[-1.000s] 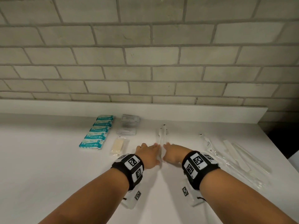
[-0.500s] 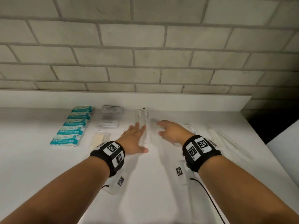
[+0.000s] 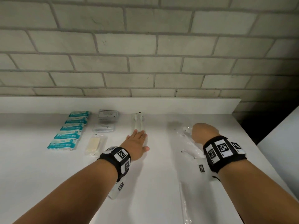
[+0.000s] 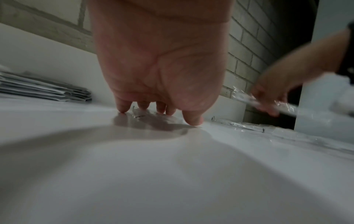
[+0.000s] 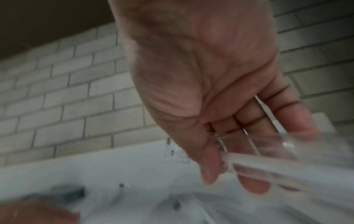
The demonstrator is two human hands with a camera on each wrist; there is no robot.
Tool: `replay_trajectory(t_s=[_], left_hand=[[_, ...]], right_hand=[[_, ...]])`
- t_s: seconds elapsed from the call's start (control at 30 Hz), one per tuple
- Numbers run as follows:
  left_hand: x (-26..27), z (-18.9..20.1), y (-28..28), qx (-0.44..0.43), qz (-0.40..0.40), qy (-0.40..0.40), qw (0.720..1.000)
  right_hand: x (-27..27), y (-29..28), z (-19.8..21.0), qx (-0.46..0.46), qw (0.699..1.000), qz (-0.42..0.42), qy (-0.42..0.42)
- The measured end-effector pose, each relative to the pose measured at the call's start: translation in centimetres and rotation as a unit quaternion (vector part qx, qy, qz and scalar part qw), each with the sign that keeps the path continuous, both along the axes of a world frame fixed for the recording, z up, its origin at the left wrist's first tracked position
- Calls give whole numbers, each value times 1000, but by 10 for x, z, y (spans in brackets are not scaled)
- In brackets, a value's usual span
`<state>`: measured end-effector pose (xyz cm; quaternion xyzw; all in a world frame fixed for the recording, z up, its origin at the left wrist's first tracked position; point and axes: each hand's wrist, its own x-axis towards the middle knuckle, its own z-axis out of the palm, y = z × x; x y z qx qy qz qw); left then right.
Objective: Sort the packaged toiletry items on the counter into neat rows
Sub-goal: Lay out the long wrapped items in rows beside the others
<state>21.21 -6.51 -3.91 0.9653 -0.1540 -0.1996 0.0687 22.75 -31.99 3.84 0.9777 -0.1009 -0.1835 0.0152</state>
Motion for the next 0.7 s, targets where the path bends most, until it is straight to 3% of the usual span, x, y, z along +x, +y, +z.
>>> replay_trajectory(t_s=[0.17, 0.27, 0.47, 0.7], left_hand=[[-1, 0, -3, 11, 3, -12, 1000], [-2, -1, -1, 8, 1, -9, 1000], [0, -2, 0, -9, 6, 1, 1000], [-1, 0, -4, -42, 28, 3, 999]], right_hand=[[24, 53, 11, 155, 981, 60, -103], [24, 73, -6, 203, 972, 70, -96], [23, 79, -41, 117, 984, 130, 27], [6, 114, -51, 60, 975, 212, 38]])
